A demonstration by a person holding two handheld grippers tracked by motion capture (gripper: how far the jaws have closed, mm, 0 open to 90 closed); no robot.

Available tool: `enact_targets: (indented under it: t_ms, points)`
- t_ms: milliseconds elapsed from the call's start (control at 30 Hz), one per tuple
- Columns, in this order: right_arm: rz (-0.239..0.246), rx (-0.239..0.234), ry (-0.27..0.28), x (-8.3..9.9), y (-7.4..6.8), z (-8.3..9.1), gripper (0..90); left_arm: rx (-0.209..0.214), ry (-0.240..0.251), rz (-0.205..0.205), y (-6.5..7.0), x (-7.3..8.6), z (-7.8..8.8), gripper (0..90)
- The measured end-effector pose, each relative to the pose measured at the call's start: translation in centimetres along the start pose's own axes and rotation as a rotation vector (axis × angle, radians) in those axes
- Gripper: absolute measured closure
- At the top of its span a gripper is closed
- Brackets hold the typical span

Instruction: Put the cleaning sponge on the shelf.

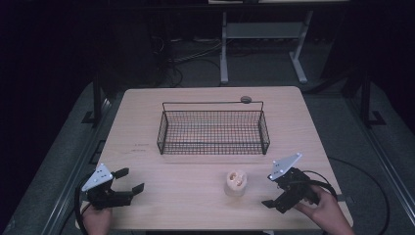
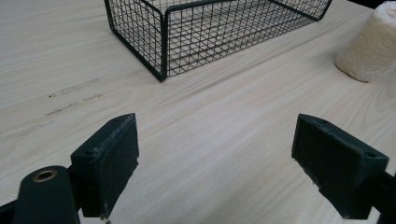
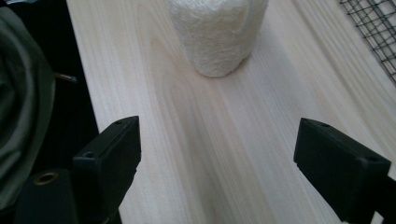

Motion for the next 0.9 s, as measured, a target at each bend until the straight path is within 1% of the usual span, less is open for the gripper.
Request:
enact_targets:
  t_ms: [100,233,300,367,400,433,467,500,567,633,767,833,900]
  points:
    - [0.012,-0.003,-0.002,-0.7,0.0,-0.1,14.8,0.001,0.000,0.002,0.0,0.0,0.0,13.7]
    - [0.023,-0.006,-0.012,-1.0,0.1,-0.3,14.8,0.002,-0.002,-0.001,0.0,0.0,-0.1,13.7]
    - [0.044,-0.010,-0.015,-1.7,-0.1,-0.5,15.1,0.003,-0.002,0.000,0.1,0.0,-0.1,13.7]
    - [0.049,-0.012,-0.015,-2.0,-0.1,-0.6,15.1,0.003,-0.001,0.002,0.1,0.0,-0.1,13.7]
    - [0.061,-0.018,-0.014,-2.5,-0.2,-0.8,15.2,0.004,-0.001,0.002,0.1,0.0,-0.1,13.7]
    - [0.061,-0.018,-0.014,-2.5,-0.2,-0.8,15.2,0.004,-0.001,0.000,0.1,0.0,-0.1,13.7]
    - [0.071,-0.018,-0.017,-2.8,-0.2,-0.9,15.3,0.004,-0.001,0.000,0.1,0.0,-0.1,13.7]
    - [0.080,-0.016,-0.027,-3.2,-0.1,-1.2,15.3,0.004,-0.002,0.000,0.1,0.0,-0.1,13.7]
    - [0.076,-0.017,-0.033,-3.4,-0.1,-1.3,15.2,0.005,-0.002,0.000,0.0,0.0,-0.1,13.7]
    - [0.083,-0.021,-0.041,-3.8,0.0,-1.6,15.3,0.005,-0.001,0.000,0.0,0.0,-0.1,13.7]
    - [0.092,-0.041,-0.067,-4.5,0.0,-2.4,15.2,0.006,-0.002,0.000,0.1,0.0,-0.1,13.7]
    - [0.106,-0.047,-0.086,-5.1,-0.1,-2.9,15.3,0.006,-0.002,0.000,0.0,0.0,-0.1,13.7]
    - [0.115,-0.049,-0.088,-5.3,-0.1,-3.0,15.3,0.006,-0.002,0.000,0.0,0.0,-0.1,13.7]
Point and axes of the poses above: each handheld gripper's, and its own axes: z roughly backward along the jaws, x roughly out of its underside, y roughly to its right, the point moved 6 cm from there along -z, roughly forward along the jaws, and after that the axes turned 13 degrees about y, right-handed, at the moved point
